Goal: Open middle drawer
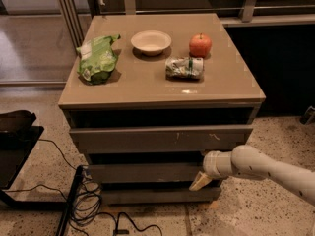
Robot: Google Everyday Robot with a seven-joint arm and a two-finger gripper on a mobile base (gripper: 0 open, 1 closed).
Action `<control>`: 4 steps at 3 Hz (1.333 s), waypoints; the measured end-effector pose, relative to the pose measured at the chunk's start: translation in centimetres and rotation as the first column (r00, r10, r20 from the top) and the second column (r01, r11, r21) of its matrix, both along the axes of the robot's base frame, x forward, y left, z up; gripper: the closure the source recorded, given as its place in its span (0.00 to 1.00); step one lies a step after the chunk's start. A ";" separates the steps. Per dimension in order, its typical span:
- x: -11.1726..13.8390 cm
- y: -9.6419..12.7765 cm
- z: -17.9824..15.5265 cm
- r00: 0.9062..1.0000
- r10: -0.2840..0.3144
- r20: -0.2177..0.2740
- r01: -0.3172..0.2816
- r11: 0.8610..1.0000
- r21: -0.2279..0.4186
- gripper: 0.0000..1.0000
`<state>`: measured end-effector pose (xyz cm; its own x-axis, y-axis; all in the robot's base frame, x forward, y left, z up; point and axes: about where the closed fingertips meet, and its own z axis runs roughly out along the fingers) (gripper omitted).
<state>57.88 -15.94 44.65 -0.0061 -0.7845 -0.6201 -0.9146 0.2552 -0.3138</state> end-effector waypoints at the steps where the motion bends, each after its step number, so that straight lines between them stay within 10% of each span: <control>1: -3.8 -0.5 -2.0 0.999 0.037 0.005 -0.037 0.999 0.014 0.00; 3: -2.4 0.3 -3.5 0.999 0.046 -0.002 -0.046 0.999 -0.008 0.00; 4: -2.4 0.3 -3.5 0.999 0.046 -0.002 -0.046 0.999 -0.008 0.19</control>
Offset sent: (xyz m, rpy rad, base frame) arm -0.0293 -0.0004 -0.0162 0.0125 -0.0002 0.0317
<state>55.52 -15.60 41.10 0.0288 -0.7887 -0.6141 -0.9257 0.2106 -0.3140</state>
